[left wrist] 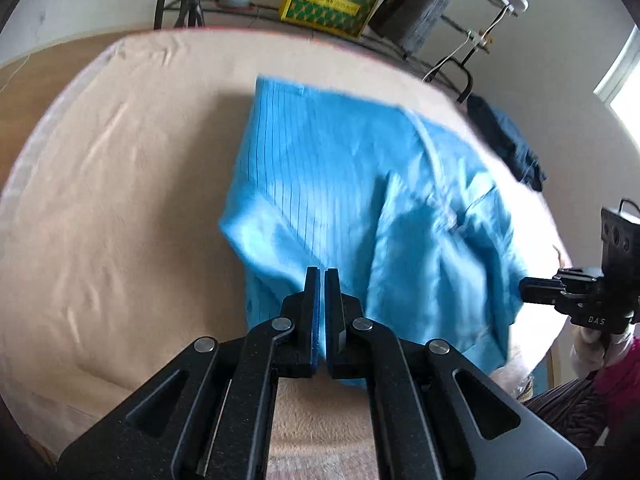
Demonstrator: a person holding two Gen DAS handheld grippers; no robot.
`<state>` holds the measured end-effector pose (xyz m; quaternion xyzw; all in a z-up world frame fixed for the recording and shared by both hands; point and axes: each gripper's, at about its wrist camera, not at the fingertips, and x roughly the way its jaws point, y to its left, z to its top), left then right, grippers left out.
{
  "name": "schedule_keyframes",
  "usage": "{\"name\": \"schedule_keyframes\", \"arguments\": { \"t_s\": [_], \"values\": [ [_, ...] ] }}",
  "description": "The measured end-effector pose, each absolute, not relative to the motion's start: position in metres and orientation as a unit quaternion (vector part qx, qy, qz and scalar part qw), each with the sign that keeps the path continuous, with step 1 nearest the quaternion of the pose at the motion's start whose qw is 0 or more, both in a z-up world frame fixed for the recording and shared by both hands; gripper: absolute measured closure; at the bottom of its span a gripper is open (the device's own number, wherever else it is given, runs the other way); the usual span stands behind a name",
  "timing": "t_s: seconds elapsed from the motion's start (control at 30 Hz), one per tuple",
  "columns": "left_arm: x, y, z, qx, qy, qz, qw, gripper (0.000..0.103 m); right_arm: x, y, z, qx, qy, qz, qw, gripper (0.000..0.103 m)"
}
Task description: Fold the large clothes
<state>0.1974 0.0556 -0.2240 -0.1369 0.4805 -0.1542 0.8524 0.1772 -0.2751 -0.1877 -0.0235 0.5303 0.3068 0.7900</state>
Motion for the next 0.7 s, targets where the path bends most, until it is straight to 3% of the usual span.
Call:
{"name": "schedule_keyframes", "arguments": {
  "t_s": [0.13, 0.37, 0.57, 0.7],
  "values": [
    [0.212, 0.057, -0.196, -0.119, 0.456, -0.151, 0.869, 0.103, 0.183, -0.292, -0.163, 0.0, 0.468, 0.281, 0.838, 0.078],
    [0.254, 0.055, -0.205, -0.139, 0.462, -0.151, 0.863, 0.103, 0.222, -0.277, -0.177, -0.011, 0.454, 0.231, 0.86, 0.078],
    [0.268, 0.05, -0.253, -0.097, 0.519, -0.148, 0.836, 0.103, 0.224, -0.272, -0.218, -0.033, 0.52, 0.237, 0.82, 0.077],
    [0.265, 0.054, -0.26, -0.103, 0.527, -0.16, 0.828, 0.103, 0.215, -0.275, -0.212, -0.033, 0.533, 0.277, 0.798, 0.077]
  ]
}}
